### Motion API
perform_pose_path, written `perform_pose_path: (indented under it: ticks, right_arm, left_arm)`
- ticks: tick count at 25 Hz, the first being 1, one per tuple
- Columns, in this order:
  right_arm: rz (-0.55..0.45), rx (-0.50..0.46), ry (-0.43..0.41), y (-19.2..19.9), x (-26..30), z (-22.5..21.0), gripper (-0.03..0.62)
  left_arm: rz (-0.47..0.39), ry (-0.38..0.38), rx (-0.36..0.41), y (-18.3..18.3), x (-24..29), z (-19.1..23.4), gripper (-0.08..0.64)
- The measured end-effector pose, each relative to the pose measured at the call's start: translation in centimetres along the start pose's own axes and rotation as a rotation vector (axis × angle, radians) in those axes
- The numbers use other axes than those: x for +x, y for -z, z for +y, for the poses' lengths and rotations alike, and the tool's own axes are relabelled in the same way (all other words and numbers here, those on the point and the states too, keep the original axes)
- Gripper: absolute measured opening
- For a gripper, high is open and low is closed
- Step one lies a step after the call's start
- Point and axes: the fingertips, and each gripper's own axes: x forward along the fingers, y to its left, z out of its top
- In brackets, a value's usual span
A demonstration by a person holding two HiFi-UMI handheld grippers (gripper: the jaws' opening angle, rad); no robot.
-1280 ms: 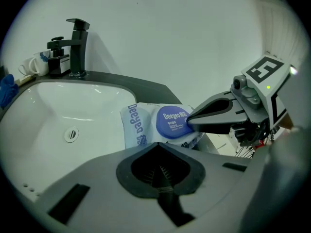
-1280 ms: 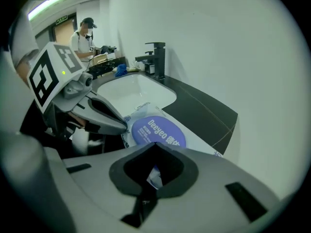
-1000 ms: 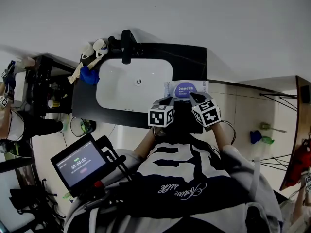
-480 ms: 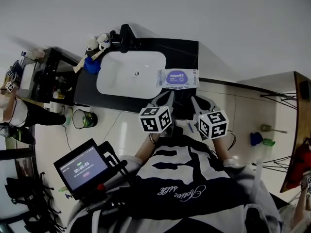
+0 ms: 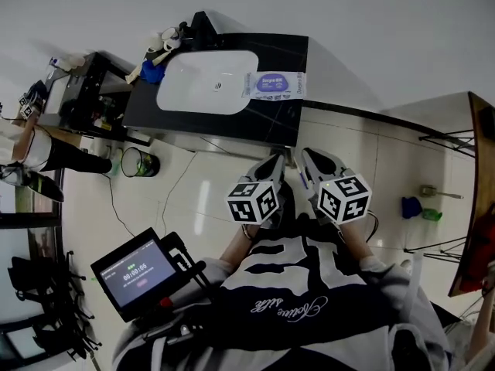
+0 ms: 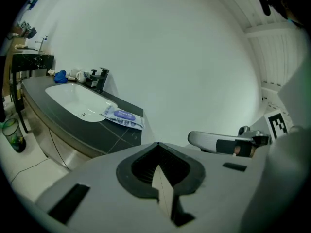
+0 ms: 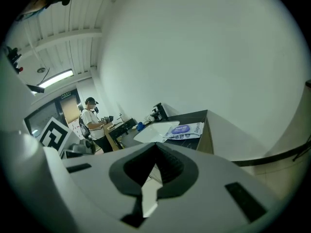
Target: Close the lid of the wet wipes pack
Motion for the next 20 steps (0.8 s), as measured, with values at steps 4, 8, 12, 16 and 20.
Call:
perform_pose_path:
  ticks: [4,8,12,16,20]
  right_arm:
    - [-0.006,0.024,-0.013,1.5,-0.7,0.9,-0.002]
    - [-0.021,0.030,-0.027,2.3,-1.8,2.6,-0.002]
    - [-0.036,0.013,-0.032,2.8,-3.2,5.0,-0.002]
    - [-0.073,-0.004,-0.024,2.4,-3.2,7.1,-0.002]
    - [-0.099,-0.034,-0.013,2.5,-3.3,9.8,-0.002]
  left_arm:
    - [0.004,-0.010,0.009,1.6,-1.8,-0.2,-0.002]
    - [-0.040,-0.004,0.029,1.0,-4.2,-1.3,-0.002]
    - [-0.077,0.026,0.033,0.6,-7.2,-2.9,-0.002]
    - [-0.102,0.053,0.024,0.2,-9.2,-2.9,-0.002]
    - [-0.115,0.059,0.028,0.3,-11.7,-1.9,-0.002]
